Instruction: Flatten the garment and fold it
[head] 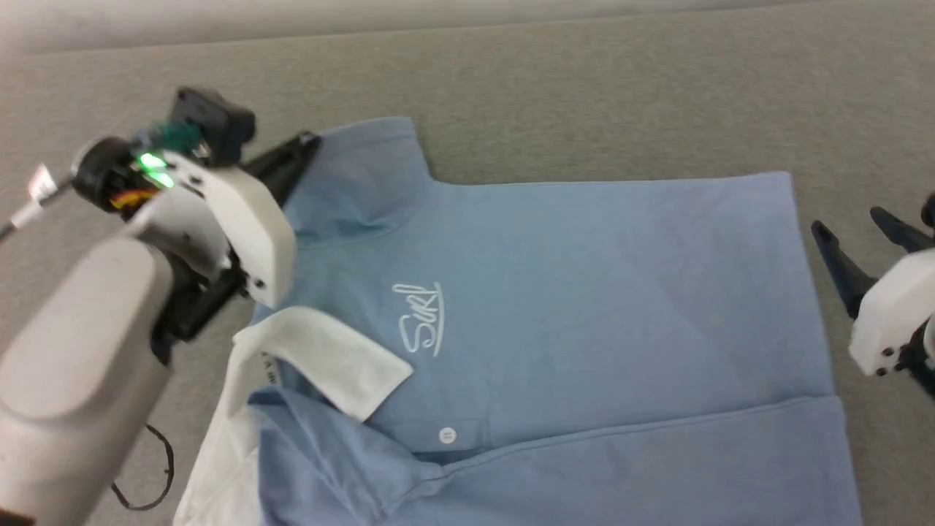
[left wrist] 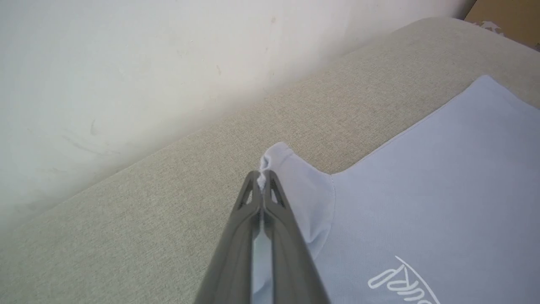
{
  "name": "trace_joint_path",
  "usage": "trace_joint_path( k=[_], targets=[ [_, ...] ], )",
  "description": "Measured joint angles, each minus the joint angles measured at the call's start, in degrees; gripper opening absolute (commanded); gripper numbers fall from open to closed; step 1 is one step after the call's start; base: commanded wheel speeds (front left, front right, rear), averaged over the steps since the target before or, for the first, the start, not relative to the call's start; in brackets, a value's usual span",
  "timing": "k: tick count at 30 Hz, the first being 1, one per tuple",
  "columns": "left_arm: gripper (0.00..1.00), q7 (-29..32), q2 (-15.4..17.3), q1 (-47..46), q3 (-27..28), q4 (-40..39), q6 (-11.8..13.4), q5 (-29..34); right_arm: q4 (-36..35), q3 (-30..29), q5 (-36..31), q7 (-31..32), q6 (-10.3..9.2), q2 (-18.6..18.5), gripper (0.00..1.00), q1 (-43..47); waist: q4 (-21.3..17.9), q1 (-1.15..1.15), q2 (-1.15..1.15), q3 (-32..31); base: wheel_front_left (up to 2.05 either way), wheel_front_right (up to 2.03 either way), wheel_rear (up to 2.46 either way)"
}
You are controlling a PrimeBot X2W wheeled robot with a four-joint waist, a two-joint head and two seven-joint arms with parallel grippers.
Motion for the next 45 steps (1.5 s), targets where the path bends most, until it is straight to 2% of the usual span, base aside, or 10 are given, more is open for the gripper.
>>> trace_joint_path(
  k=[5, 11, 17, 23, 24, 25, 26, 29, 36, 45],
  targets=[
    [0.0, -1.86, -0.16, 3.57, -0.98, -7.13, 2.03, 1.52, 2.6, 4.34, 4.83, 12.3, 0.0, -6.95, 1.0, -6.11, 3.41, 0.0, 0.0, 0.43, 0.0, 0.0, 0.0],
    [0.0, -2.7, -0.32, 5.75, -2.08, -13.55, 3.69, 2.63, 9.18, 8.98, 6.34, 20.49, 0.0, -13.07, 1.0, -13.34, 6.9, 0.01, 0.0, 2.33, 0.0, 0.0, 0.0],
    [0.0, -3.15, -1.68, 5.86, -3.93, -16.25, 4.01, 4.42, 15.89, 13.66, 6.41, 21.96, 0.0, -15.99, 1.0, -17.45, 10.07, 0.02, 0.0, 4.59, 0.0, 0.0, 0.0],
    [0.0, -3.58, -3.01, 5.86, -5.53, -16.05, 4.0, 4.94, 18.66, 18.6, 7.45, 21.26, -0.04, -18.27, 1.0, -20.7, 12.41, 0.01, 0.0, 6.22, 0.0, 0.0, 0.0],
    [0.0, -3.65, -3.1, 5.86, -5.66, -15.94, 4.0, 4.94, 18.95, 19.45, 7.75, 20.97, -0.1, -18.7, 0.75, -21.08, 12.66, 0.0, 0.0, 6.38, 0.0, 0.0, 0.0],
    [0.0, -3.67, -3.22, 5.87, -5.8, -15.77, 4.0, 4.94, 19.2, 20.36, 8.09, 20.83, -0.1, -18.98, 0.4, -21.35, 12.85, 0.0, 0.0, 6.47, 0.0, 0.0, 0.0],
    [0.0, -3.74, -3.31, 5.87, -5.9, -15.46, 4.0, 4.94, 19.51, 21.01, 8.51, 20.65, -0.1, -19.14, 0.0, -21.59, 12.96, 0.01, 0.0, 6.44, 0.0, 0.0, 0.0],
    [0.0, -4.49, -3.47, 6.15, -5.87, -14.38, 4.03, 4.9, 20.57, 22.74, 10.03, 19.15, -0.1, -18.41, 0.0, -21.92, 12.94, 0.0, 0.0, 5.92, 0.0, 0.0, 0.0],
    [0.0, -6.72, -2.83, 9.38, -4.35, -12.69, 6.16, 4.03, 24.38, 23.95, 11.87, 11.24, -0.09, -16.35, 0.0, -21.68, 11.75, 0.02, 0.0, 2.29, 0.0, 0.0, 0.0],
    [0.0, -10.24, -1.42, 17.45, -0.08, -15.75, 11.92, 0.51, 20.61, 21.14, 12.16, 0.41, -0.01, -16.1, 0.0, -16.0, 9.45, 0.01, 0.0, -5.08, 0.0, 0.0, 0.0]
  ],
)
